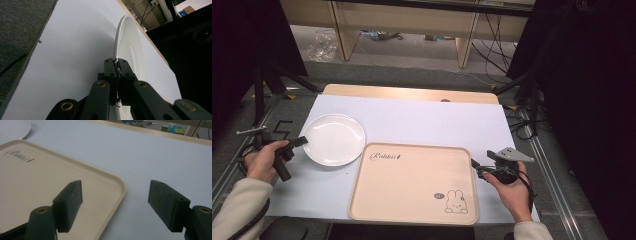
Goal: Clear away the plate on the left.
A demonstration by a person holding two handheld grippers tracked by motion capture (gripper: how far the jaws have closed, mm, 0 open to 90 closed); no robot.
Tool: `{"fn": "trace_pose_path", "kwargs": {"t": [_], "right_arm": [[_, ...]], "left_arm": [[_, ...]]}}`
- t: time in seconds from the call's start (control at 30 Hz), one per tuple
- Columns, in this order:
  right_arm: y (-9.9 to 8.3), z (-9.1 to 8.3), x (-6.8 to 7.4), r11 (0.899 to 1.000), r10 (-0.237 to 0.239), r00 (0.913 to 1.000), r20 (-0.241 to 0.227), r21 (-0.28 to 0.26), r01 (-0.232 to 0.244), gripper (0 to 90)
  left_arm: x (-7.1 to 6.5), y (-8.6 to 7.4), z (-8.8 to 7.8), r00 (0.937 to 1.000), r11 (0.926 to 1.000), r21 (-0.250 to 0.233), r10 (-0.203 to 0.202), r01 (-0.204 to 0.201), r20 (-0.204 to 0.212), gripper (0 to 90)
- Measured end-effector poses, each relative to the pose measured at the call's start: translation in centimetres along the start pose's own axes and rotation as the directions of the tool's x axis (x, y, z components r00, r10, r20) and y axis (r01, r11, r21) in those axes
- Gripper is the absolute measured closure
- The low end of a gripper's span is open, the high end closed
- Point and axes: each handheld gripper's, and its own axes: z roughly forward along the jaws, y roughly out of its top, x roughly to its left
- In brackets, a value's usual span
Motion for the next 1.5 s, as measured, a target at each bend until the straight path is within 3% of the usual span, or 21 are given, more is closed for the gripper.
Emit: {"fn": "trace_pose_path", "kwargs": {"t": [0.07,0.33,0.43,0.47,0.67,0.7,0.73,0.83,0.87,0.9,1.5], "right_arm": [[0.0,0.0,0.0,1.0,0.002,1.0,-0.003,-0.006,-0.002,28.3],[0.0,-0.1,0.0,1.0,-0.004,1.0,0.005,0.007,0.004,28.2],[0.0,-0.1,0.0,1.0,-0.005,1.0,0.007,0.005,0.005,28.2],[0.0,-0.1,0.0,1.0,-0.005,1.0,0.007,0.005,0.005,28.2],[0.0,-0.1,0.0,1.0,-0.005,0.9999,0.01,-0.002,0.005,28.2],[0.1,-0.2,0.0,1.0,-0.007,0.9999,0.01,0.008,0.007,28.2],[0.1,-0.2,-0.1,1.0,-0.017,0.9996,0.022,-0.002,0.017,28.2],[0.1,-0.2,-0.1,1.0,-0.013,0.9998,0.018,0.001,0.013,28.2],[0.1,-0.2,-0.1,1.0,-0.013,0.9998,0.018,0.001,0.013,28.2],[0.1,-0.1,-0.1,1.0,-0.016,0.9997,0.017,-0.01,0.016,28.2],[0.1,-0.1,-0.1,1.0,-0.012,0.9998,0.016,-0.011,0.012,28.1]], "left_arm": [[-0.1,0.1,-0.2,0.9996,1.0,0.005,-0.001,0.001,-0.027,86.9],[0.2,0.4,-0.7,0.9995,0.9989,-0.033,-0.032,0.033,0.003,86.8],[0.0,0.4,-0.8,0.9997,0.9988,-0.042,-0.024,0.024,-0.001,86.8],[0.1,0.4,-0.8,0.9994,0.9983,-0.054,-0.022,0.023,0.028,86.8],[0.0,0.5,-1.0,0.9978,0.9966,-0.072,-0.037,0.041,0.055,86.7],[-0.2,0.5,-1.0,0.9989,0.9969,-0.068,-0.038,0.04,0.03,86.7],[-0.1,0.4,-1.0,0.9974,0.9964,-0.074,-0.038,0.043,0.061,86.7],[-0.5,0.4,-1.0,0.9988,0.997,-0.066,-0.037,0.039,0.031,86.6],[-0.4,0.4,-1.0,0.997,0.9964,-0.074,-0.037,0.042,0.068,86.6],[-0.6,0.4,-1.1,0.9989,0.9974,-0.063,-0.033,0.035,0.034,86.6],[-1.4,0.3,-1.1,0.9963,0.9981,-0.051,-0.031,0.035,0.08,86.5]]}}
